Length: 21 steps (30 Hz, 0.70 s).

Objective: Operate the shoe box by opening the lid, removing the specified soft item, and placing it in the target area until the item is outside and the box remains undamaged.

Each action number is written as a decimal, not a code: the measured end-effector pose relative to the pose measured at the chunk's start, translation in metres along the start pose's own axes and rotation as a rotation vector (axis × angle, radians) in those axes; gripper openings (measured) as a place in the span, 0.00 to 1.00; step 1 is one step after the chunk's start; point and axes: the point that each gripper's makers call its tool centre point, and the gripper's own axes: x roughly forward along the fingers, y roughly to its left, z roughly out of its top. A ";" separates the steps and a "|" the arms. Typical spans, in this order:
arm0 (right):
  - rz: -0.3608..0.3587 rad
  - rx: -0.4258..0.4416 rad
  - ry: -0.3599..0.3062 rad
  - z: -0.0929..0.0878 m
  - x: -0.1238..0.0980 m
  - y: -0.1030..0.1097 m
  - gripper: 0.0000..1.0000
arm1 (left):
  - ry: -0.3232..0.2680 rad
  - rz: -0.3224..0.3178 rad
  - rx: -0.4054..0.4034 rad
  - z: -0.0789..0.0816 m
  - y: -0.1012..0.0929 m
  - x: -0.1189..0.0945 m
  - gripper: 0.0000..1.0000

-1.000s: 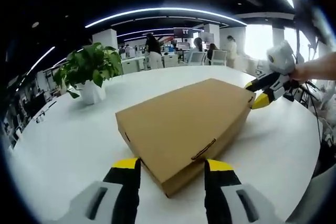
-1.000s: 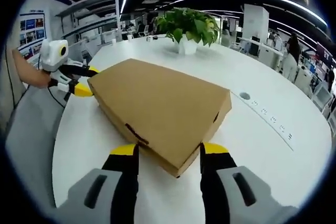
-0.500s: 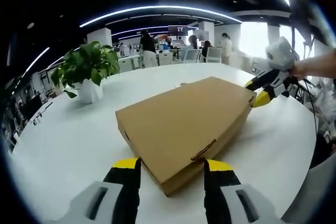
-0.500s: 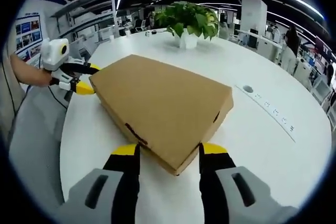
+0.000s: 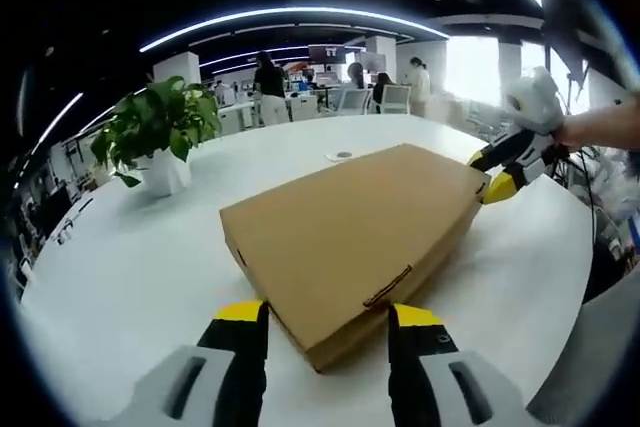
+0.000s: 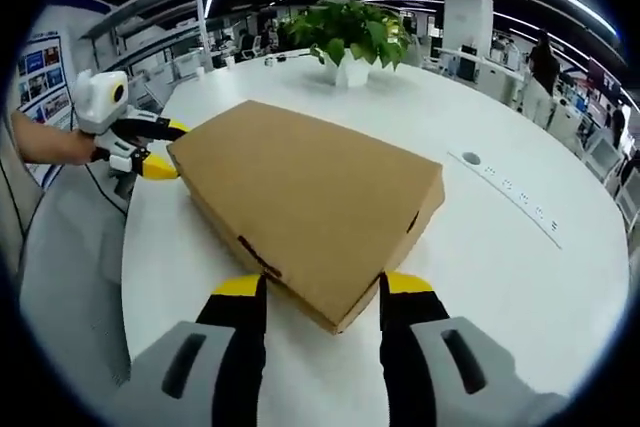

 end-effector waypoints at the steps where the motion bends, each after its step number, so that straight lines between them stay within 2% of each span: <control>1: -0.004 0.005 0.001 0.000 0.000 0.002 0.41 | 0.003 -0.004 0.003 -0.001 0.001 -0.001 0.48; 21: -0.068 0.060 0.017 -0.007 -0.003 0.035 0.40 | 0.036 -0.072 0.043 -0.011 0.012 -0.013 0.47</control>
